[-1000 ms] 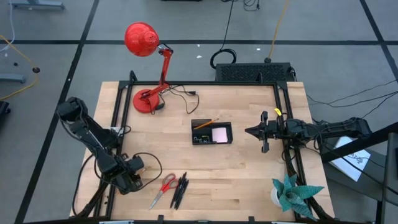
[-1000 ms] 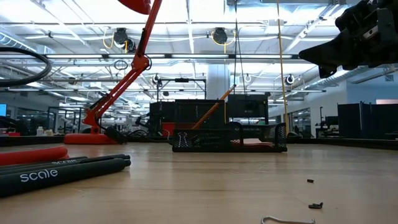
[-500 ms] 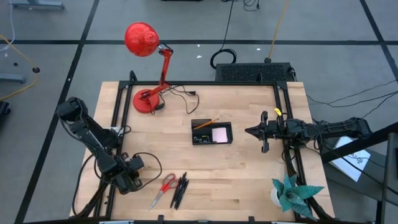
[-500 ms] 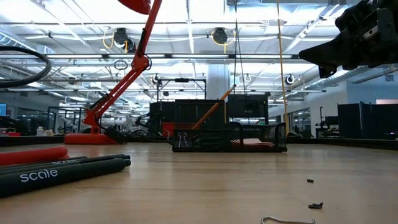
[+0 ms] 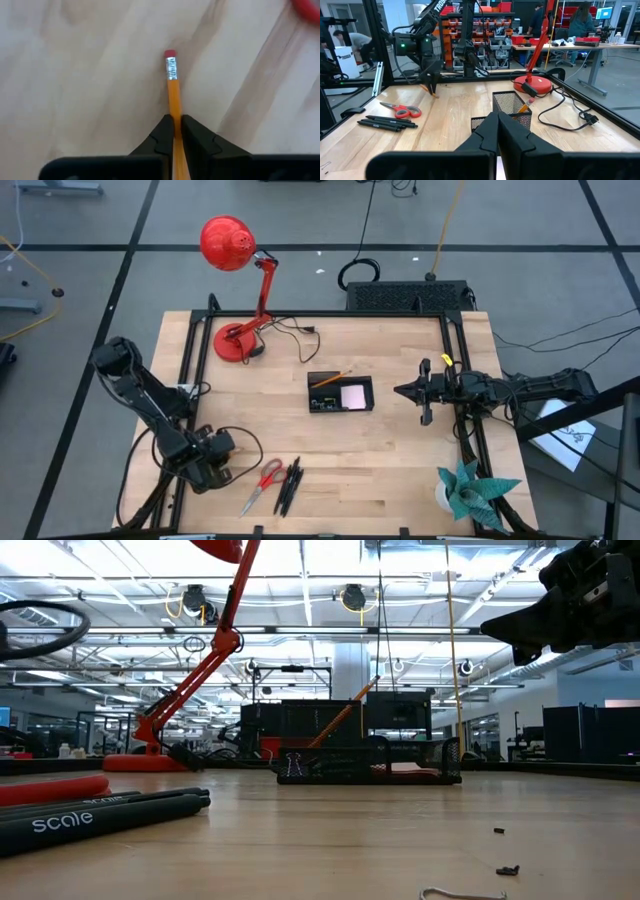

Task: Pick and place office supplies into organizer
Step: Put the orange pencil into the black desk organizer

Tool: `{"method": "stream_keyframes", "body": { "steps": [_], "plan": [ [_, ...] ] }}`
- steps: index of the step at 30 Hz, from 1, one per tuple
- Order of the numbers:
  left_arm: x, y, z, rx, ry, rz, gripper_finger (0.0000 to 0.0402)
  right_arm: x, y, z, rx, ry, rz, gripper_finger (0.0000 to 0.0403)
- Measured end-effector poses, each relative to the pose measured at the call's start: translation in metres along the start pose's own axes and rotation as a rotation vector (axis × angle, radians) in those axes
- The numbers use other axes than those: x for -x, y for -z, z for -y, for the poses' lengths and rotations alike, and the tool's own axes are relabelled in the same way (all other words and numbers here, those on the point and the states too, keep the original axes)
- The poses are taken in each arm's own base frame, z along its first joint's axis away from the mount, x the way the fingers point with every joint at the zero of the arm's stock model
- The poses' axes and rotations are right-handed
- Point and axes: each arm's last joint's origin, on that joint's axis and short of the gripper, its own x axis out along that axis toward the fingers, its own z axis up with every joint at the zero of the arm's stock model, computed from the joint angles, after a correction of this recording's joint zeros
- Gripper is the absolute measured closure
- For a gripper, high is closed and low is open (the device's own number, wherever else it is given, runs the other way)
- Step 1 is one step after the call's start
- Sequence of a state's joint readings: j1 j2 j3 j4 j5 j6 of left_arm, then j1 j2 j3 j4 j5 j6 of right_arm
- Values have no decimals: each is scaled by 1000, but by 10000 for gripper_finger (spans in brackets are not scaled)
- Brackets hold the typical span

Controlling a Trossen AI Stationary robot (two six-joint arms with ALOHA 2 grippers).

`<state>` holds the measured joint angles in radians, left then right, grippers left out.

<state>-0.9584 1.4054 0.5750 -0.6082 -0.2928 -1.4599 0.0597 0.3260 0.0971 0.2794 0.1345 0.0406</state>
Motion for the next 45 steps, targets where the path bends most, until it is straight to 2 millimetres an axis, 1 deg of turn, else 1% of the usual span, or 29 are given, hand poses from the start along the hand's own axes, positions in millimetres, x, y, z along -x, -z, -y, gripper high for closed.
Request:
{"method": "stream_keyframes", "body": {
  "steps": [3,7,12,16,21,25,29,35,39,45],
  "plan": [
    [2,-5,-1,-36,10,112,367,0,0,0,0,1,0,399],
    [11,-13,2,-72,58,244,369,0,0,0,0,3,0,399],
    [20,-30,6,-121,110,374,368,0,0,1,0,33,2,399],
    [25,-49,13,-181,168,473,366,0,0,1,0,49,0,399],
    [29,-81,19,-276,201,616,365,0,0,1,-1,48,7,399],
    [33,-111,18,-343,217,726,365,0,0,1,-1,48,5,399],
    [34,-141,9,-388,251,794,365,0,0,1,-1,48,5,399],
    [36,-176,-12,-406,264,876,364,0,0,1,2,48,5,399],
    [48,-202,-22,-438,280,922,364,0,0,1,10,49,5,399],
    [76,-245,-21,-523,247,1045,364,0,0,1,17,49,5,399]
  ]
}}
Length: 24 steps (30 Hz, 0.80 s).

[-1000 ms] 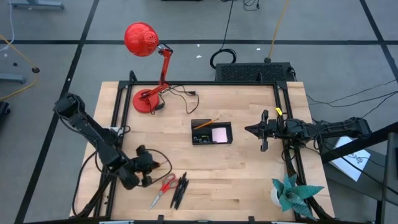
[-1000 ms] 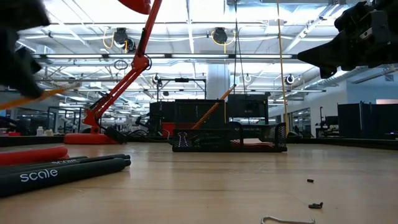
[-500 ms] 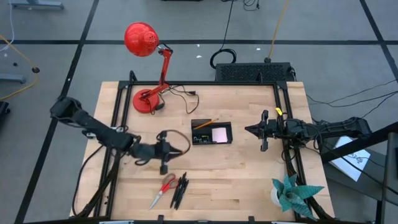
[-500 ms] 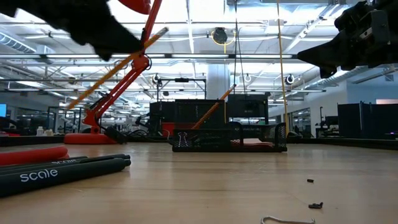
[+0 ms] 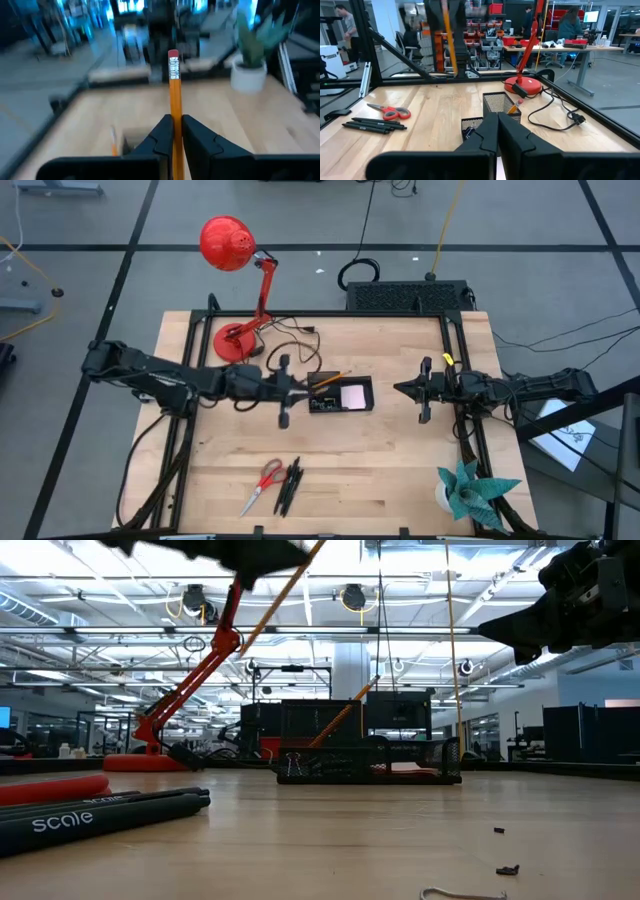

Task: Pick and place office supplies into organizer
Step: Put the orange pencil into the black desk organizer

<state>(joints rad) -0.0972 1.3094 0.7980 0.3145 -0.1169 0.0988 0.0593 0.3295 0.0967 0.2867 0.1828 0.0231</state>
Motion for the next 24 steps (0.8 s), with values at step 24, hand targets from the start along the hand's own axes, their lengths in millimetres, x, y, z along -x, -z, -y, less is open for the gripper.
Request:
{"method": "stream_keyframes", "body": {
  "steps": [24],
  "plan": [
    [-96,37,-64,-47,-86,-162,364,0,1,0,41,0,-12,399]
  ]
}}
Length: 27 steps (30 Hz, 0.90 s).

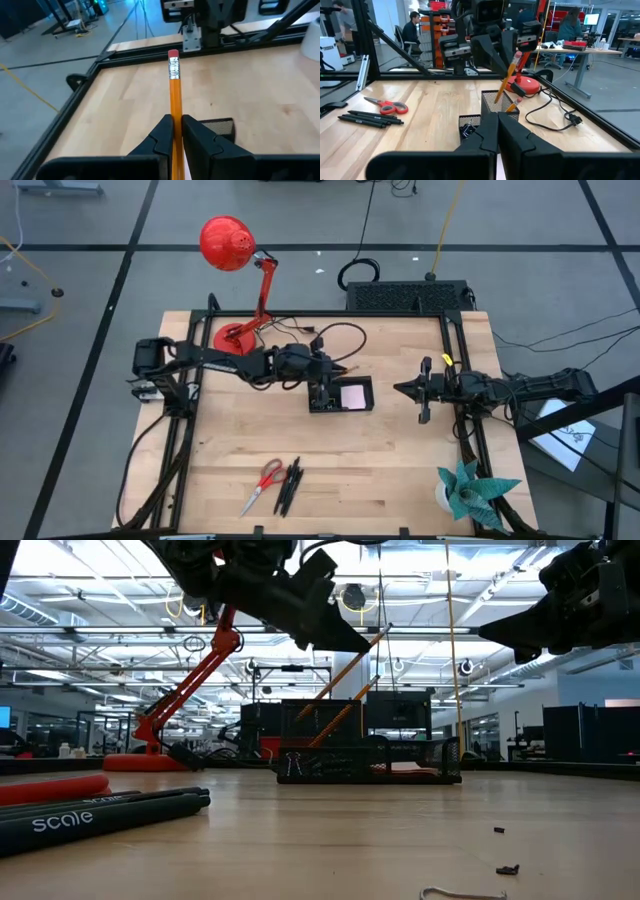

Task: Pick and place office supplies into organizer
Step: Put the orange pencil into the black desk organizer

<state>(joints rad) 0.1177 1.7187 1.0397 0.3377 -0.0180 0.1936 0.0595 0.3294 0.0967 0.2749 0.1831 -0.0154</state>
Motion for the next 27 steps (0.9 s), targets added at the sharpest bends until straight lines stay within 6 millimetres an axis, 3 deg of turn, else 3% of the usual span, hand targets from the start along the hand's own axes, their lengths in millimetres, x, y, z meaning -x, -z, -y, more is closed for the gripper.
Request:
{"method": "stream_keyframes", "body": {
  "steps": [6,20,27],
  "plan": [
    [1,5,2,28,23,2,364,0,0,0,0,0,-1,399],
    [8,36,8,46,97,77,364,0,0,0,-11,0,0,399],
    [5,45,2,64,77,77,364,0,0,0,-10,-1,4,399]
  ]
}}
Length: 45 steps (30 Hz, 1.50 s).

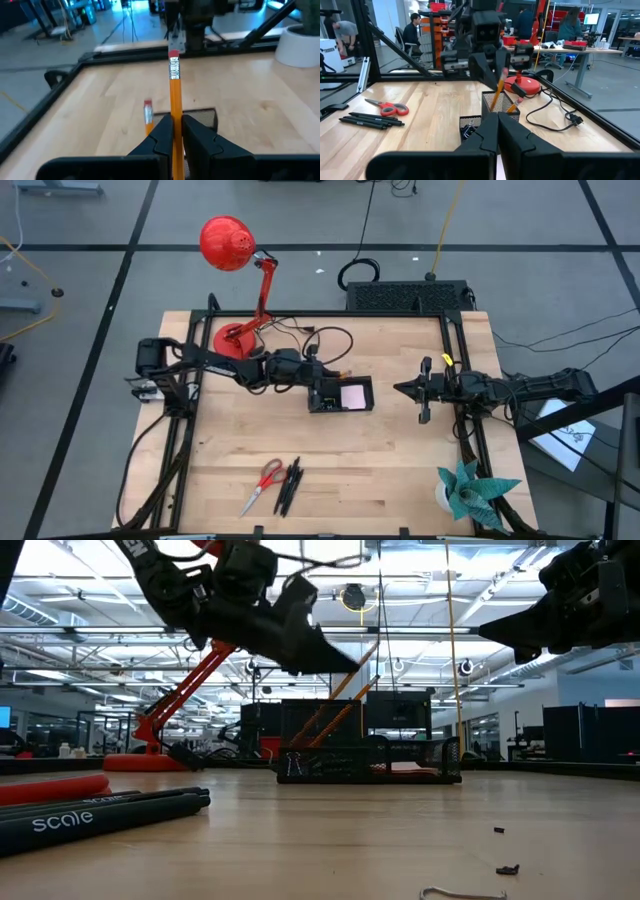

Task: Pick and place office supplies into organizer
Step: Put the orange pencil into the black desk organizer

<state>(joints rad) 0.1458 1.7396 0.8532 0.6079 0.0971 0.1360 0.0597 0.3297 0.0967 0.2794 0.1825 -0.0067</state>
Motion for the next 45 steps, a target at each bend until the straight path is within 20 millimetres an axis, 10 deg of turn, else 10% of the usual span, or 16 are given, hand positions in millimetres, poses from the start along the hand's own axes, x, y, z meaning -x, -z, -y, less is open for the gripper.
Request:
{"method": "stream_keyframes", "body": {
  "steps": [11,35,45],
  "plan": [
    [-21,33,-4,45,4,-22,364,0,0,0,-2,0,0,399],
    [-22,36,-3,72,16,-40,362,0,0,0,1,0,0,399],
    [-17,30,-3,43,23,-38,273,0,0,0,1,0,-1,399]
  ]
}}
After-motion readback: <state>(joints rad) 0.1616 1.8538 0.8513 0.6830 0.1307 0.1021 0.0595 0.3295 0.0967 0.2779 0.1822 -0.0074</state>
